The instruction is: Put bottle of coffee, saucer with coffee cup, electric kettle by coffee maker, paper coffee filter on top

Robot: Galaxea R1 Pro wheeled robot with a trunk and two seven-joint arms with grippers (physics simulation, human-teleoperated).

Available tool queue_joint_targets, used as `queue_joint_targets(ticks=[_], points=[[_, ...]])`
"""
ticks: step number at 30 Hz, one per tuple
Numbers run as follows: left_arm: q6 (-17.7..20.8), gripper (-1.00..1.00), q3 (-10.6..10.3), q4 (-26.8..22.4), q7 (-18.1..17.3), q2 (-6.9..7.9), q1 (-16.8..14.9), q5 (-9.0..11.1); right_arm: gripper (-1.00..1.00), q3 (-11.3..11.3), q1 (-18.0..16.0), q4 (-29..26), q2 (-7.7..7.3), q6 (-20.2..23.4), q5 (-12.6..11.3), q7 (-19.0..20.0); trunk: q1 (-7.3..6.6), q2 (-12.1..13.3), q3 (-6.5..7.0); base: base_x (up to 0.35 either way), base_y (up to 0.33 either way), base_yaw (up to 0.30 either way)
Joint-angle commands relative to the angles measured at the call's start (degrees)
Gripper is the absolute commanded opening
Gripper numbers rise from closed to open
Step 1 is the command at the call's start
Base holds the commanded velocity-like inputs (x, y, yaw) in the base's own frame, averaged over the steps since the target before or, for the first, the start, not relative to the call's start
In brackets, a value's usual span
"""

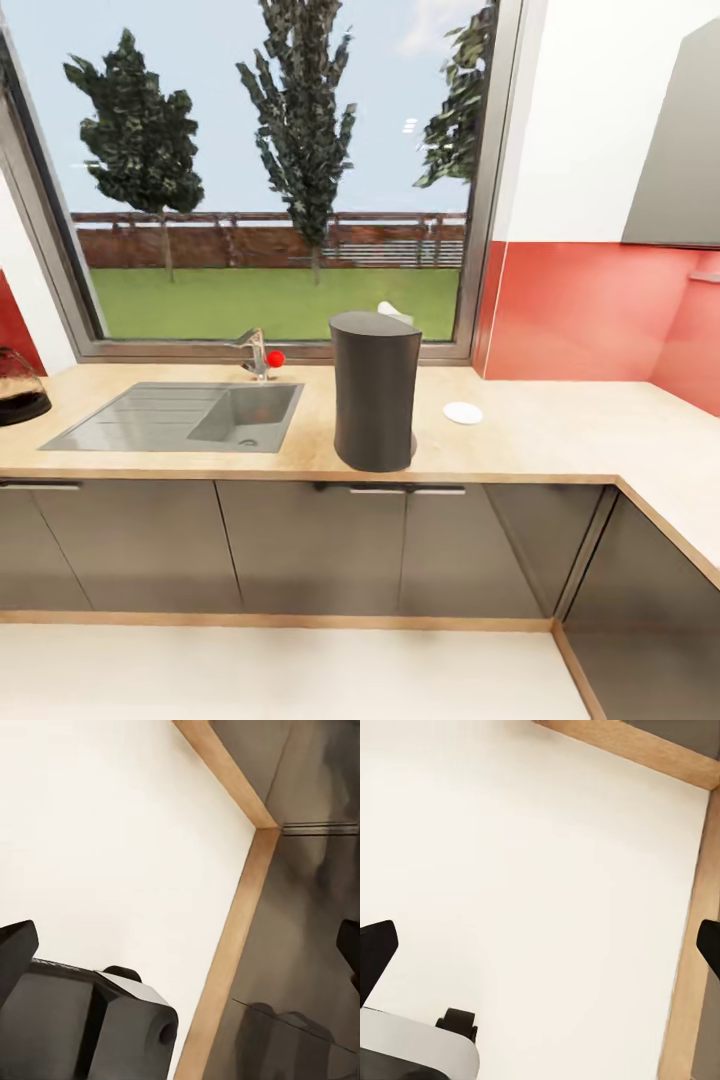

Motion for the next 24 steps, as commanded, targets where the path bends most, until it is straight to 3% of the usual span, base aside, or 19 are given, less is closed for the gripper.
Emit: queue_joint_targets(ticks=[1, 18, 24], points=[[0.21, 1.0, -0.45, 0.04, -0.15, 0.02, -0.06, 0.59, 1.0, 0.24, -0.02, 0.01, -0.03, -0.15, 0.02, 0.0, 0.01, -0.07, -0.08, 0.0, 0.0, 0.267], [0.26, 1.0, -0.45, 0.12, -0.18, 0.02, -0.06, 0.6, 1.0, 0.25, -0.02, 0.01, 0.1, -0.15, 0.02, -0.06, 0.01, -0.07, -0.08, 0.0, 0.0, 0.269], [0.29, 1.0, -0.45, 0.12, -0.19, 0.02, -0.06, 0.59, 1.0, 0.32, -0.02, 0.06, -0.03, -0.09, 0.08, -0.05, 0.01, -0.07, -0.08, 0.13, 0.099, 0.102]])
